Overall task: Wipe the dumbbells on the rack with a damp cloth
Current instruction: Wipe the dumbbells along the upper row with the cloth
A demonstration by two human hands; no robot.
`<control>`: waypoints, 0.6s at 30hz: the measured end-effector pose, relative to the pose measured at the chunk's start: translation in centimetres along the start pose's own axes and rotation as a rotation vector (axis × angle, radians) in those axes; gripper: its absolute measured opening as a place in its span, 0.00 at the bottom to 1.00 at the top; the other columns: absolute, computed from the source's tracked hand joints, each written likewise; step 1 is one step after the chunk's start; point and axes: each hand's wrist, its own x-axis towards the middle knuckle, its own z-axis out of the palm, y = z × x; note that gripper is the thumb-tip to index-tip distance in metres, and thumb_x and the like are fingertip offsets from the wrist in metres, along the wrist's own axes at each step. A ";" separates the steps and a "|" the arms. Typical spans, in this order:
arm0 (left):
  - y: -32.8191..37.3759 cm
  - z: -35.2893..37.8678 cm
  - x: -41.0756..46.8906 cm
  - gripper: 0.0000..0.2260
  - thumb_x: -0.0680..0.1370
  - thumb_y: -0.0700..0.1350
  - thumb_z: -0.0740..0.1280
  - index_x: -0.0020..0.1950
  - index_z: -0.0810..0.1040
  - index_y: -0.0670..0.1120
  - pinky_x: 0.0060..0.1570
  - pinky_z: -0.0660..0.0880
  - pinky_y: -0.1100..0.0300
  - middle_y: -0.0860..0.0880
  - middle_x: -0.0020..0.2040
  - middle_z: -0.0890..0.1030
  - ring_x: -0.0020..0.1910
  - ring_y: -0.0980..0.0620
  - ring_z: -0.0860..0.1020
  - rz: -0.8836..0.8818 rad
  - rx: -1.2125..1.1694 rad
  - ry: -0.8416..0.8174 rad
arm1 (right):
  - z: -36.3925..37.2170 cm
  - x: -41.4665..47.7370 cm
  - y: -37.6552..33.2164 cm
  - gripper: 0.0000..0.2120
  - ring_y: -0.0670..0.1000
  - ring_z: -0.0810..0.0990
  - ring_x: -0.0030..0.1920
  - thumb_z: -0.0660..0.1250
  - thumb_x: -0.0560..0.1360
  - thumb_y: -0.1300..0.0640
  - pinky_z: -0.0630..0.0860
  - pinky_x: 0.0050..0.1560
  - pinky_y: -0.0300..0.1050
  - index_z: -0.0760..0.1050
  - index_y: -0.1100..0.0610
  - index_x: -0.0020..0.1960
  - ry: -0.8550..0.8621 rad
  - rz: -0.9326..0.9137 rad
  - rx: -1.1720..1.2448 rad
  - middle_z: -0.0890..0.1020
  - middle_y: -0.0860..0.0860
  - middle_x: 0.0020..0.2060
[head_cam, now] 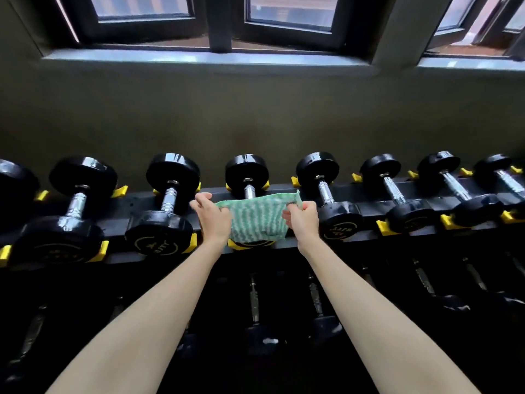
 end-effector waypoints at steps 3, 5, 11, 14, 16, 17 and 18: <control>-0.7 3.1 2.0 0.28 0.77 0.42 0.64 0.70 0.53 0.35 0.60 0.64 0.55 0.39 0.71 0.53 0.66 0.41 0.64 -0.161 -0.046 -0.103 | 2.4 2.1 -0.1 0.19 0.55 0.73 0.58 0.60 0.79 0.55 0.70 0.57 0.49 0.60 0.50 0.68 -0.201 0.038 -0.094 0.72 0.55 0.61; -1.5 5.2 3.0 0.38 0.78 0.56 0.61 0.75 0.44 0.37 0.69 0.61 0.51 0.40 0.75 0.47 0.73 0.41 0.58 -0.400 0.015 -0.300 | 4.1 3.7 0.9 0.29 0.56 0.62 0.72 0.57 0.80 0.47 0.62 0.70 0.51 0.48 0.49 0.77 -0.349 0.126 -0.225 0.60 0.55 0.74; -3.2 8.3 4.7 0.37 0.75 0.64 0.58 0.72 0.58 0.38 0.57 0.69 0.53 0.40 0.69 0.67 0.64 0.41 0.70 -0.538 0.136 -0.413 | 6.4 7.3 3.1 0.36 0.62 0.59 0.73 0.52 0.79 0.39 0.59 0.70 0.56 0.39 0.54 0.77 -0.334 0.215 -0.521 0.55 0.59 0.75; -4.2 8.0 6.1 0.35 0.70 0.66 0.61 0.66 0.71 0.41 0.56 0.73 0.54 0.44 0.61 0.76 0.57 0.43 0.76 -0.592 0.031 -0.460 | 6.6 8.5 3.3 0.32 0.61 0.64 0.70 0.49 0.80 0.43 0.63 0.67 0.53 0.43 0.56 0.77 -0.339 0.199 -0.563 0.62 0.59 0.73; -4.6 7.8 6.4 0.31 0.70 0.65 0.63 0.62 0.73 0.43 0.56 0.75 0.51 0.46 0.56 0.78 0.52 0.44 0.78 -0.676 -0.154 -0.495 | 6.3 9.4 3.4 0.30 0.59 0.67 0.68 0.51 0.80 0.46 0.65 0.67 0.52 0.48 0.57 0.77 -0.366 0.220 -0.478 0.65 0.57 0.71; -4.7 7.6 6.2 0.28 0.71 0.63 0.63 0.61 0.72 0.43 0.54 0.75 0.52 0.47 0.55 0.78 0.51 0.44 0.78 -0.703 -0.224 -0.493 | 6.2 9.8 3.7 0.28 0.58 0.68 0.67 0.52 0.80 0.47 0.66 0.67 0.51 0.51 0.58 0.76 -0.376 0.224 -0.413 0.66 0.56 0.70; -4.9 7.6 6.0 0.27 0.71 0.63 0.62 0.60 0.72 0.44 0.52 0.75 0.52 0.48 0.55 0.77 0.50 0.44 0.77 -0.720 -0.256 -0.473 | 6.1 9.9 4.0 0.27 0.57 0.69 0.66 0.52 0.80 0.47 0.66 0.66 0.50 0.53 0.58 0.75 -0.391 0.229 -0.349 0.67 0.54 0.69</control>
